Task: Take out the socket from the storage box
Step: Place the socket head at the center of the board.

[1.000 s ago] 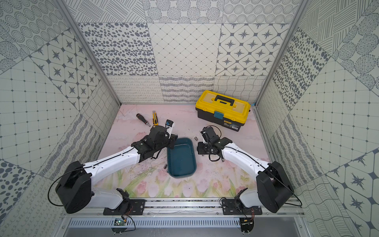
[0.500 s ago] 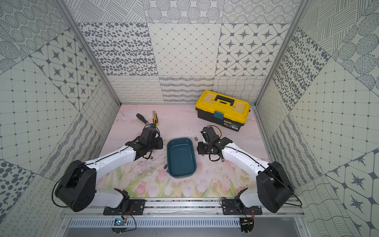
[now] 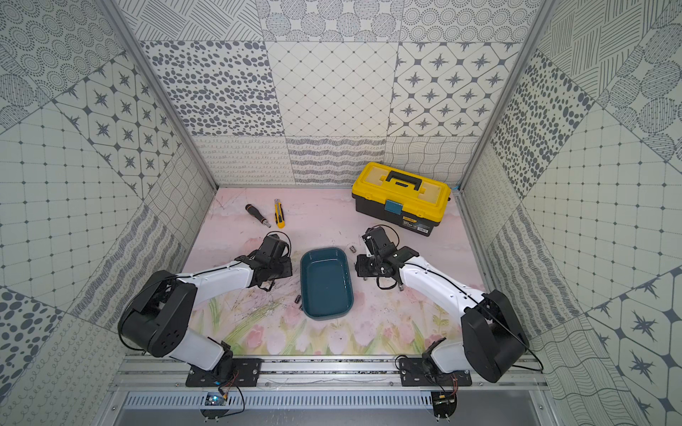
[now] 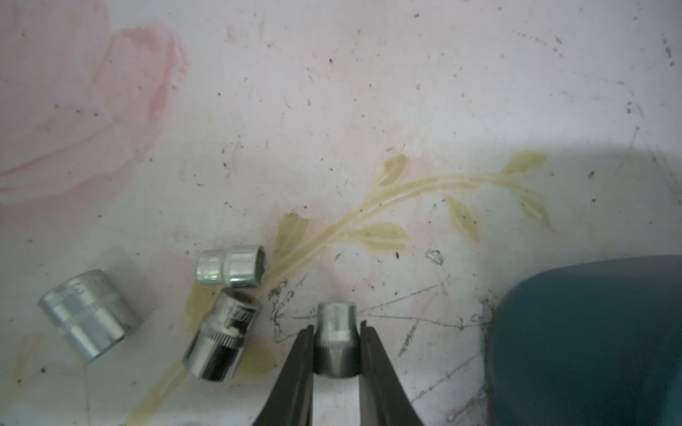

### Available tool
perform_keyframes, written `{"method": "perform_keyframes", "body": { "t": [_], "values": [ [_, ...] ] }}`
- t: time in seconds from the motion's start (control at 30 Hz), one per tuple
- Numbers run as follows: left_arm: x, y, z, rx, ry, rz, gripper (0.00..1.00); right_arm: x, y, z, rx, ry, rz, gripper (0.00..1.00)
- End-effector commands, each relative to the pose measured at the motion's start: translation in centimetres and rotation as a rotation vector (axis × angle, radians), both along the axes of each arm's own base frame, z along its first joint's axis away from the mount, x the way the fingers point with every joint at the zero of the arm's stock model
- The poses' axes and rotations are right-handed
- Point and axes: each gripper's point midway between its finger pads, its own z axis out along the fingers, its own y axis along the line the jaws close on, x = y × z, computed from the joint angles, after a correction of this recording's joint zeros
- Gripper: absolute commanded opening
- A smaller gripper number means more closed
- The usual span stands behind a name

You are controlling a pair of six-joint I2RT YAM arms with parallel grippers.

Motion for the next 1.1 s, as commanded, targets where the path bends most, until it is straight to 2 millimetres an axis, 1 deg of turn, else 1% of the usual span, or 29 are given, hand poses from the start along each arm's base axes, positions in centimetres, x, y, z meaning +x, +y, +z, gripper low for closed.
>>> {"method": "perform_keyframes", "body": {
  "t": [0.0,0.3,0.37,0.43,0.5,0.7,0.77,0.9,0.97,1.07],
  "values": [
    [0.8,-0.4,0.1,-0.027,-0.003,0.016,0.15,0.3,0.1,0.7,0.019,-0.03,0.001,0.46],
    [0.8,-0.3,-0.3,-0.013,0.019,0.024,0.2,0.3,0.0,0.8,0.019,-0.037,-0.002,0.46],
    [0.8,-0.3,-0.2,-0.014,0.019,0.022,0.24,0.3,-0.1,1.0,0.019,-0.042,-0.003,0.46],
    [0.8,-0.3,-0.2,-0.011,0.02,0.02,0.33,0.3,-0.2,1.0,0.018,-0.045,-0.004,0.46],
    [0.7,-0.2,-0.2,-0.009,0.02,0.024,0.37,0.3,-0.3,1.1,0.019,-0.048,-0.007,0.46],
    [0.8,-0.2,0.2,-0.018,0.002,0.026,0.45,0.2,-0.5,1.2,0.017,-0.049,-0.009,0.47],
    [0.8,-0.5,0.6,-0.023,-0.002,0.014,0.47,0.3,-0.5,1.3,0.019,-0.051,-0.011,0.47],
    [0.9,-0.2,1.7,-0.018,-0.019,0.036,0.5,0.3,-0.6,1.2,0.018,-0.05,-0.013,0.47],
    [1.1,-0.2,2.9,-0.023,-0.042,0.041,0.52,0.3,-0.6,1.3,0.018,-0.051,-0.011,0.47],
    [1.8,-0.3,5.4,-0.029,-0.091,0.041,0.54,0.4,-0.8,1.4,0.011,-0.057,-0.014,0.47]
  ]
}}
